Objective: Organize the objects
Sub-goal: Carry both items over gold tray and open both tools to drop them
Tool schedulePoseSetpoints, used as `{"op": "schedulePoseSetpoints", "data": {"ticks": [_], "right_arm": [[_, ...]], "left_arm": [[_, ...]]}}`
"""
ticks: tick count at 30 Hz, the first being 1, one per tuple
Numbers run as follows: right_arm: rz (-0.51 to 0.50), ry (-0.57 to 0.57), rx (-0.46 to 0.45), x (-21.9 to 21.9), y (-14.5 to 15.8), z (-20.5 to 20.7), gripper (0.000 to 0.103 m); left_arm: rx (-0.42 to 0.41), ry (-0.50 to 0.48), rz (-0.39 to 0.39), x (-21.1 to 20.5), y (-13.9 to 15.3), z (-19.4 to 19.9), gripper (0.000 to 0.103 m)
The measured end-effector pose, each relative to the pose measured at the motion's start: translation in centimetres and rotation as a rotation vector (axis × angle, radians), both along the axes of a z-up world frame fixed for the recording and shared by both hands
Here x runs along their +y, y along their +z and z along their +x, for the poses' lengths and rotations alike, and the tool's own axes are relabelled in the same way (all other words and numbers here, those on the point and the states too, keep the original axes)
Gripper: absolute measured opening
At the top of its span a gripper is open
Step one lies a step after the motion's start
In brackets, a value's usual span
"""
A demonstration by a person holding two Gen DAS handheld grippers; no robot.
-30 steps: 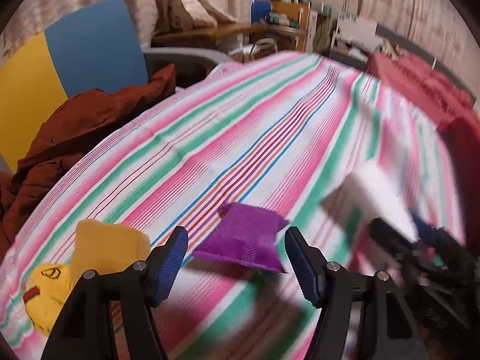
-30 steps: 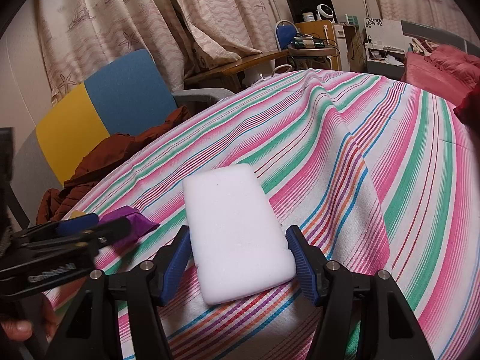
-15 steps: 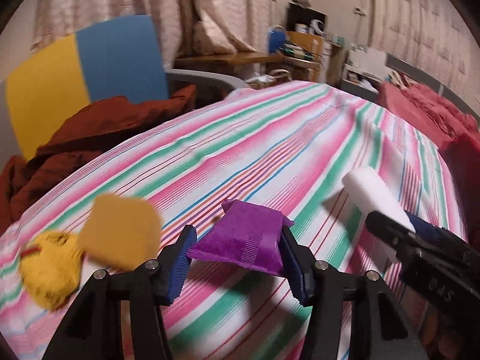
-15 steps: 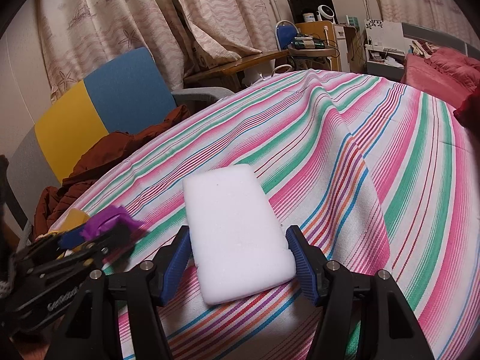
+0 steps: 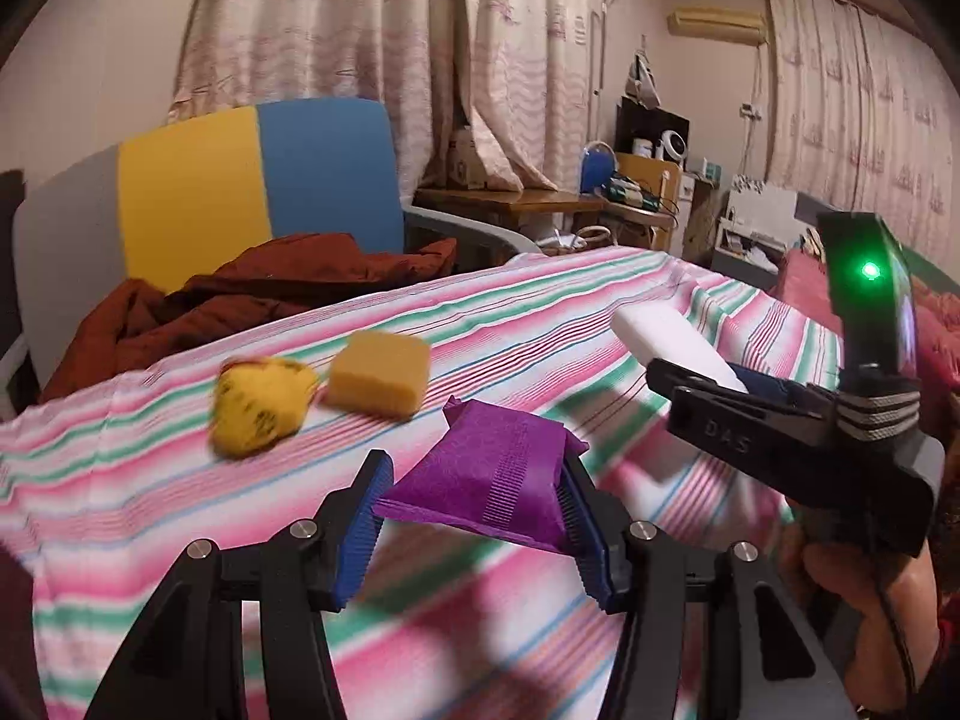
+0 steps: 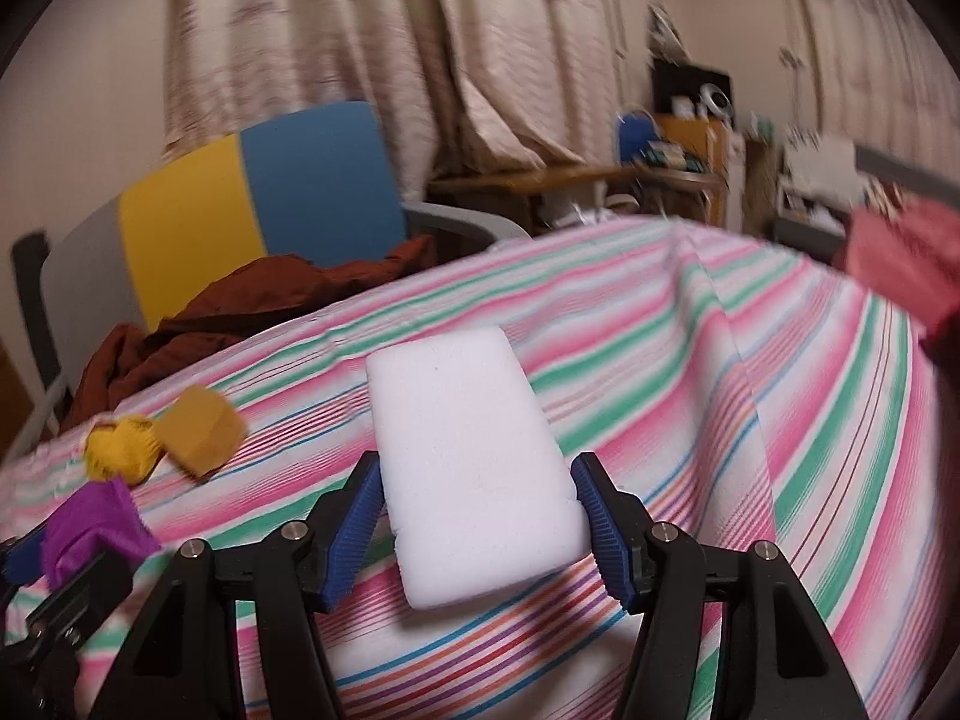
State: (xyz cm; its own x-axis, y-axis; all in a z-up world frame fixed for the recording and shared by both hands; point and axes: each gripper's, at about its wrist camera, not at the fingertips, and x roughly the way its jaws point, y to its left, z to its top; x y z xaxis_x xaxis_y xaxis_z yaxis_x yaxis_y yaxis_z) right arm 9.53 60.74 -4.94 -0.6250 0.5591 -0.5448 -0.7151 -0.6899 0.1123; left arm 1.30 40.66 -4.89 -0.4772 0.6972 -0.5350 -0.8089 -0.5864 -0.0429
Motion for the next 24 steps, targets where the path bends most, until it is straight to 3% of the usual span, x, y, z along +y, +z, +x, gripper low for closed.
{"op": "schedulePoseSetpoints", "data": {"ticks": [9, 16, 24], "right_arm": [[0.093, 0.145, -0.031, -6.7, 1.2, 0.1, 0.064], [-0.033, 0.239, 0.021, -10.9, 1.4, 1.2, 0.064], [-0.122, 0.375, 0.036, -16.9, 2.0, 0.1, 0.064]], "left_arm": [[-0.035, 0.077, 0.043, -6.2, -0.5, 1.1, 0.056], [-0.055, 0.134, 0.089, -11.1, 0.1, 1.9, 0.056], [-0.096, 0.184, 0.165, -19.4, 1.5, 3.9, 0.056]]}}
